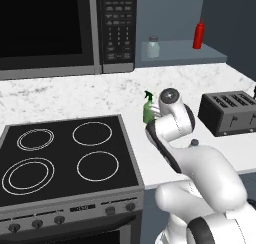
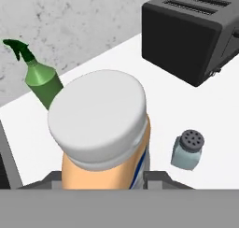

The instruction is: Put the shaker and condiment bottle from the counter next to their counterparts in the cabinet.

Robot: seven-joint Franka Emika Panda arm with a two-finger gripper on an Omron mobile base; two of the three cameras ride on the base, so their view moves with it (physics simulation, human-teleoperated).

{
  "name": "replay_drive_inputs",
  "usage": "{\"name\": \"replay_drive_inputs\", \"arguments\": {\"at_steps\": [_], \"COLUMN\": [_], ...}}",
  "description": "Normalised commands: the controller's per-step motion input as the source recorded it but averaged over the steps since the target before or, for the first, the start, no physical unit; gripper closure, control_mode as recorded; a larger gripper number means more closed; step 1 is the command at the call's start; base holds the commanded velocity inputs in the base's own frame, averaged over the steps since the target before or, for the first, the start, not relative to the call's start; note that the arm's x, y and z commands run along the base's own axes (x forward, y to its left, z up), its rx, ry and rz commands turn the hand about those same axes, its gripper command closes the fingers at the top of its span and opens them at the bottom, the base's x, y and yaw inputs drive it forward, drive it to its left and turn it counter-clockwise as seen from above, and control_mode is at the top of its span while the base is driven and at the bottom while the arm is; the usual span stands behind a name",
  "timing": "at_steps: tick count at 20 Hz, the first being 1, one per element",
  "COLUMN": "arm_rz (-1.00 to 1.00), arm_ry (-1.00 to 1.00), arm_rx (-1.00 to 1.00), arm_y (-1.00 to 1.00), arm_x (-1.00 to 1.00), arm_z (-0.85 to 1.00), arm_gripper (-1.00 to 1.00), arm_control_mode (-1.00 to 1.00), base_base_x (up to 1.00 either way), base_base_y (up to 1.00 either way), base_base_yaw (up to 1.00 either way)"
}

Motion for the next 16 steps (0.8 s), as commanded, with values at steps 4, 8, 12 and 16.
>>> {"name": "replay_drive_inputs", "arguments": {"at_steps": [4,8,12,16], "arm_rz": [0.05,0.06,0.07,0.11], "arm_ry": [-0.03,-0.06,-0.11,-0.17], "arm_rx": [-0.09,-0.1,-0.06,0.0], "arm_y": [-0.05,-0.01,0.0,0.0], "arm_x": [0.0,0.0,-0.1,-0.32], "arm_z": [0.34,0.31,0.39,0.54], "arm_gripper": [1.0,1.0,1.0,1.0], "arm_control_mode": [-1.0,-1.0,-1.0,-1.0], "base_base_x": [0.0,0.0,0.0,0.0], "base_base_y": [0.0,0.0,0.0,0.0], "base_base_yaw": [0.0,0.0,0.0,0.0]}}
